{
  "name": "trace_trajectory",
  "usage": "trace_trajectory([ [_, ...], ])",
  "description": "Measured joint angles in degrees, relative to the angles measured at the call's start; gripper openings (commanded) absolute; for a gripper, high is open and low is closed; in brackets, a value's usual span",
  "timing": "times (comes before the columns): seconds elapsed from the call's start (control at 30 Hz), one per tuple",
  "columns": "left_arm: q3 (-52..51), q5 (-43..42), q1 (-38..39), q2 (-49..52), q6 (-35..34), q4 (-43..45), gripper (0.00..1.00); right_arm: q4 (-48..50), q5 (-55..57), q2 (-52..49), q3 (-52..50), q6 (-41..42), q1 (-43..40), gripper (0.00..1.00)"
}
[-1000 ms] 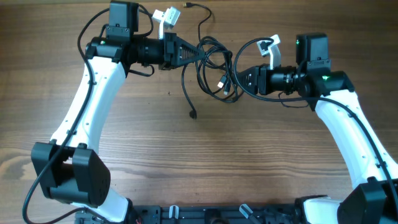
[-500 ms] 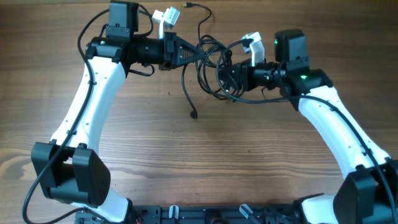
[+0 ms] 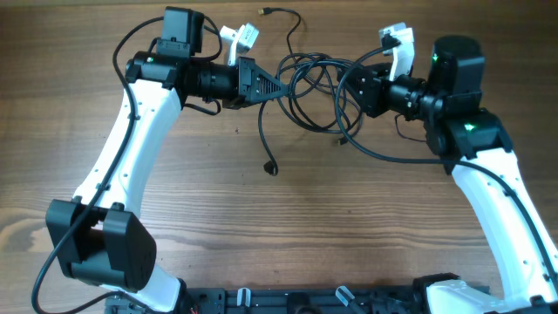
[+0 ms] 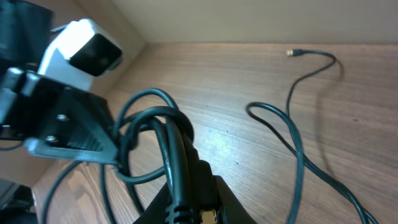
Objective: Untangle cables
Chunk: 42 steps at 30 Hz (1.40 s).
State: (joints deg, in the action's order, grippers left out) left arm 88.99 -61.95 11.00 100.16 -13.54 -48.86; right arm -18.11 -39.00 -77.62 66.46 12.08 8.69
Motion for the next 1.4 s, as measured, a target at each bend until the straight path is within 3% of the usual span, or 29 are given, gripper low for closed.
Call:
trace_trajectory([
  [0.17,0.00,5.53,-0.52,-0.07,1.18,-1.27,0.04,-1.18,-5.68,5.18,-0.02,1.70,-1.75,0.16],
  [0.3,-0.17,7.48,-0.52,-0.04,1.22,1.31,0.04,-6.23,-5.68,4.92,0.13,1.77,4.59,0.18],
  [0.37,-0.17,7.02,-0.52,-0.04,1.18,3.69,0.04,-7.19,-2.51,3.89,0.13,2.99,6.23,0.31],
  [0.43,-0.17,6.58,-0.52,-0.04,1.11,5.68,0.04,-6.95,1.05,2.89,0.13,5.81,6.23,0.38],
  [0.57,-0.22,3.74,-0.52,-0.04,0.96,8.39,0.04,-4.94,4.83,1.18,0.13,13.68,6.23,0.36],
  [0.7,-0.22,1.60,0.48,-0.04,0.98,9.07,0.04,4.20,1.99,-6.69,0.07,23.82,6.23,0.36],
  [1.07,-0.22,3.74,2.56,-0.04,0.96,9.05,0.04,9.22,-2.14,-7.67,0.09,29.33,6.23,0.37],
  [1.2,-0.22,3.23,3.91,-0.04,0.83,9.25,0.04,10.58,-2.38,-9.27,0.09,29.99,6.23,0.33],
  [1.3,-0.35,4.74,5.60,0.02,0.79,9.38,0.04,11.78,-3.21,-10.47,0.09,30.58,6.23,0.18],
  [1.33,-0.33,5.11,5.88,0.02,0.79,9.66,0.04,12.24,-3.41,-10.47,0.09,30.71,6.23,0.08],
  [1.4,-0.33,6.08,6.38,0.02,0.79,9.94,0.04,13.09,-3.67,-10.47,0.09,30.69,6.23,0.04],
])
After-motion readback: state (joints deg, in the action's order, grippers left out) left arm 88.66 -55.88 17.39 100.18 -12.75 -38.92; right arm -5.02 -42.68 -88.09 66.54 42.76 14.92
